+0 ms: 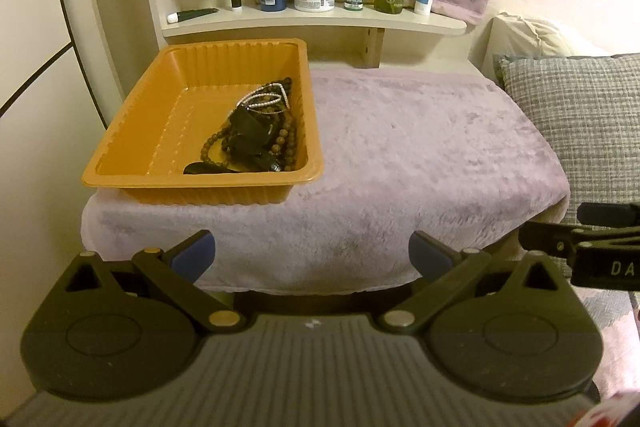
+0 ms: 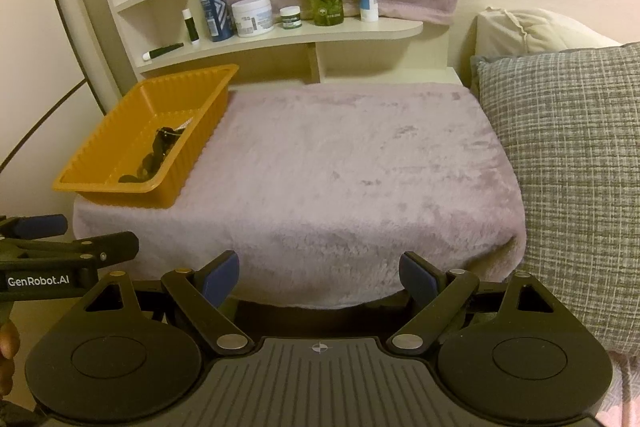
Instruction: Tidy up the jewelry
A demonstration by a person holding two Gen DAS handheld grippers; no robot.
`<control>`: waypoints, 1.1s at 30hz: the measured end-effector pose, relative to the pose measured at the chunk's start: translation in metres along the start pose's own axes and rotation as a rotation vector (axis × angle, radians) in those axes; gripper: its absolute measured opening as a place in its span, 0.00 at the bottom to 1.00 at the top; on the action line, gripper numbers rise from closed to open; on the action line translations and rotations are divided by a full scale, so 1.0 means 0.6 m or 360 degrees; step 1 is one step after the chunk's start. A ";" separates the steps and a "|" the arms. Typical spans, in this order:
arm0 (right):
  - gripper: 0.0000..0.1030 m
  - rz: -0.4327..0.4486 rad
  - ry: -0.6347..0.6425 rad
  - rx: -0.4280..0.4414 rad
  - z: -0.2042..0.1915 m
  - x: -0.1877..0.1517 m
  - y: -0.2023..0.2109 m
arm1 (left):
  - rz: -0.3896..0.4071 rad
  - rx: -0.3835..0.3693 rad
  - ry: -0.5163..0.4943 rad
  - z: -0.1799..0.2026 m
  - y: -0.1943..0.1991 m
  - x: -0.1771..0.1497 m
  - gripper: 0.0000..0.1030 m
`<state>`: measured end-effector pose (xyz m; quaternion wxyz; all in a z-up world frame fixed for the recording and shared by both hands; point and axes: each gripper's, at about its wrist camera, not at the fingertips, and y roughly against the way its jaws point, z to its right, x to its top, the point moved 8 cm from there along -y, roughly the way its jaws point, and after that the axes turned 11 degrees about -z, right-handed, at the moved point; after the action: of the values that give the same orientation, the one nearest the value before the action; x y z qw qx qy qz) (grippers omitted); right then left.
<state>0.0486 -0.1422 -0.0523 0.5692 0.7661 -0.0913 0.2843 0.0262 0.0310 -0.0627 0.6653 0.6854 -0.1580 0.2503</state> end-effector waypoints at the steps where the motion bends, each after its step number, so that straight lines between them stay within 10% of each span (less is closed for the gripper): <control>1: 0.84 -0.0001 0.0001 0.0000 0.000 0.000 0.000 | 0.0001 -0.0004 0.0002 0.000 0.000 0.000 0.99; 33: 0.84 -0.0012 0.0014 0.0003 -0.002 -0.002 -0.004 | 0.0021 -0.0026 0.0036 -0.005 0.004 -0.001 0.99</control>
<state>0.0483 -0.1405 -0.0550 0.5699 0.7657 -0.0858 0.2856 0.0240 0.0337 -0.0613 0.6710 0.6759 -0.1569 0.2612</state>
